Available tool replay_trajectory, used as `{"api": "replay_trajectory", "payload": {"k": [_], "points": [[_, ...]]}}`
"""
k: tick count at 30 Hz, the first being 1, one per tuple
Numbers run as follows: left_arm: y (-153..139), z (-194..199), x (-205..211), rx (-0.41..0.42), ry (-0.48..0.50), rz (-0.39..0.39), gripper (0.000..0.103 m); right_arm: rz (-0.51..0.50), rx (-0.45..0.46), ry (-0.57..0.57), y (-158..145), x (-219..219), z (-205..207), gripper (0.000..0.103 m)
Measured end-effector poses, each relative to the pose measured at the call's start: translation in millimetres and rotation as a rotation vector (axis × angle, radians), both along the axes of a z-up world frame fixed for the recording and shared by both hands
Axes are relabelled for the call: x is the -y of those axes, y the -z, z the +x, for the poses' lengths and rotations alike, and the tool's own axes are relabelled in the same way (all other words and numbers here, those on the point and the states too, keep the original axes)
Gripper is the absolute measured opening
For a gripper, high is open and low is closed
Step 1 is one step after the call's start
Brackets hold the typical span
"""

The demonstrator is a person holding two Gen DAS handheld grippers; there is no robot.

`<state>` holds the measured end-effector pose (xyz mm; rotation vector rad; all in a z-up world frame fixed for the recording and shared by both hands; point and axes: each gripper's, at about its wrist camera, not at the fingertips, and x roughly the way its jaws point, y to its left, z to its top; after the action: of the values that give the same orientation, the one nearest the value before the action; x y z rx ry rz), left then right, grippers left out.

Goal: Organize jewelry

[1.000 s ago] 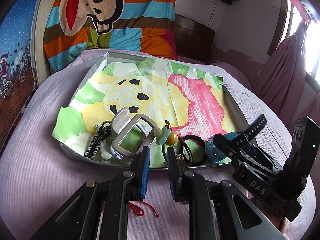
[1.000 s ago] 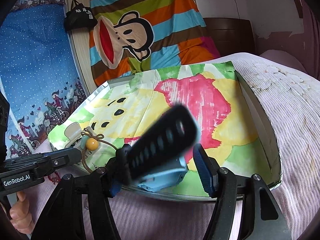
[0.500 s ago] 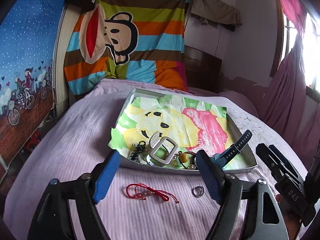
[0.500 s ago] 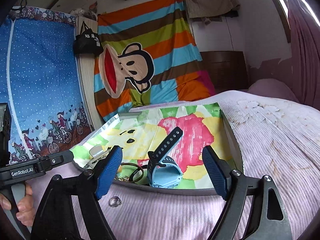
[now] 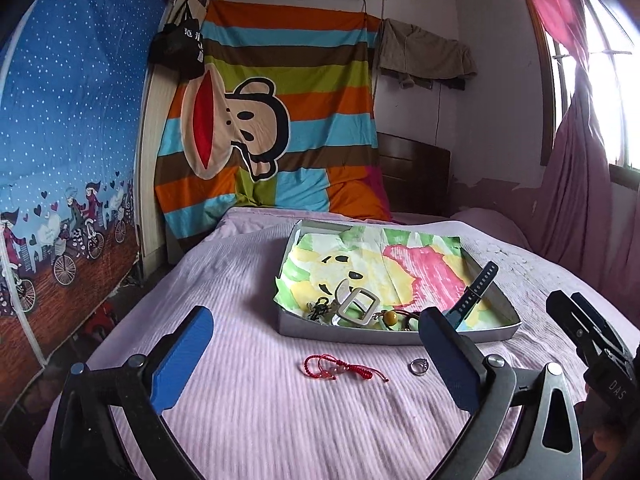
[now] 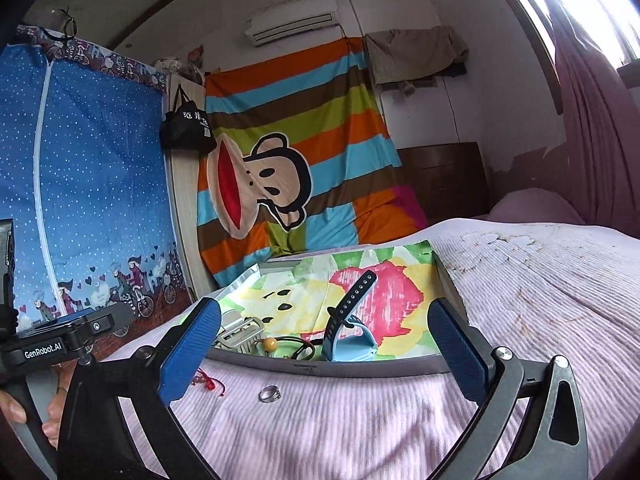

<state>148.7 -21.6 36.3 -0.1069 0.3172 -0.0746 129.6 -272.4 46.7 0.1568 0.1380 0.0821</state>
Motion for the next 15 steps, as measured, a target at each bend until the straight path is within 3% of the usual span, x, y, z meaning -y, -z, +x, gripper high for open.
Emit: {"api": "replay_trajectory", "payload": {"k": [6,15], "points": [[4,-13,-2,0.014,-0.007,0.037,0.103,-0.024,0.032,0.000,1,-8,-24,0.102],[7,-25,-8,0.031,-0.028,0.023,0.103,-0.076,0.055,0.001,2,-17,-45,0.102]]}}
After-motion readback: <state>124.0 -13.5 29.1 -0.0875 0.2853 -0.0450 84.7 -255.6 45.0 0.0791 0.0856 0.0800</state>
